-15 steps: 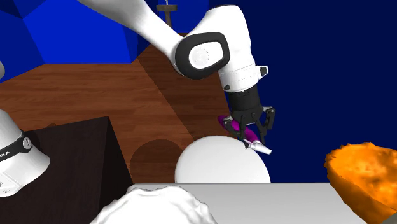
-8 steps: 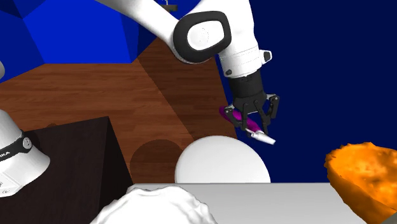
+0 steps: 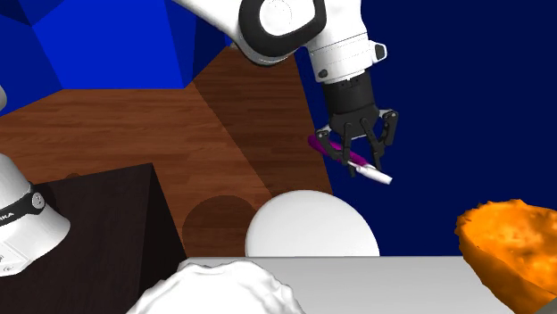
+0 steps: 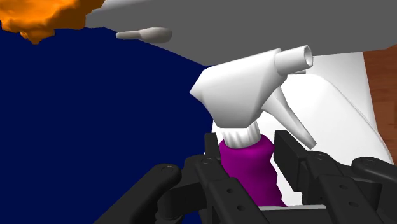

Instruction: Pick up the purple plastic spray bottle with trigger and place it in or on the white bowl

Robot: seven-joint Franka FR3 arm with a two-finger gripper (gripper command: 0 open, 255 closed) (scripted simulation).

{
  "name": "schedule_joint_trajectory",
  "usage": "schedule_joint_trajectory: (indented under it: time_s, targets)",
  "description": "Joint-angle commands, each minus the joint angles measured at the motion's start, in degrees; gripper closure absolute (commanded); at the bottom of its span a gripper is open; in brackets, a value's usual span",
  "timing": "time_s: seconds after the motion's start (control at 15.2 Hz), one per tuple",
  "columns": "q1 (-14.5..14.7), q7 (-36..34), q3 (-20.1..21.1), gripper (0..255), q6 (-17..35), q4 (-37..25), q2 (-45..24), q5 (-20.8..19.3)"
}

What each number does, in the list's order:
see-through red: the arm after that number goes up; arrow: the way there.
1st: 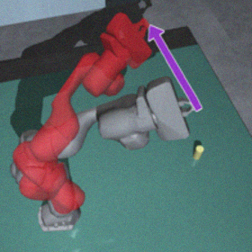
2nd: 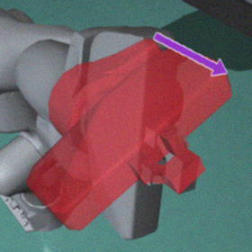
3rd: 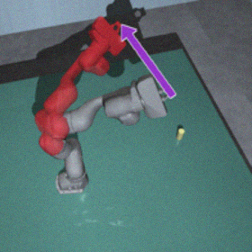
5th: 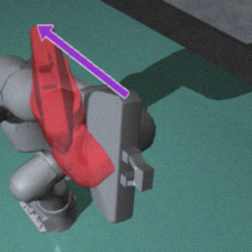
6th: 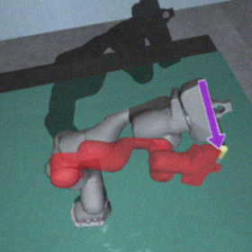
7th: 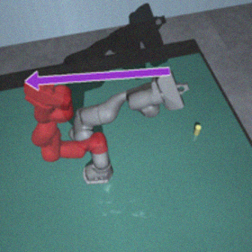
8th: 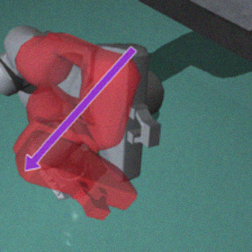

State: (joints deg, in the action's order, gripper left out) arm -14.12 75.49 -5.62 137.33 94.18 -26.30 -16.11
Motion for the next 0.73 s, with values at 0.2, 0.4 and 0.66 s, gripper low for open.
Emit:
schedule_joint_trajectory:
  time_s: [0.2, 0.4, 0.66]
  targets:
    - [-0.1, 1.0, 0.2, 255, -3.2, -1.8, 1.4, 0.6]
    - [-0.1, 1.6, 0.4, 255, -5.1, -3.0, 2.2, 0.9]
    - [-0.1, 2.3, 0.5, 255, -7.7, -4.8, 3.0, 1.3]
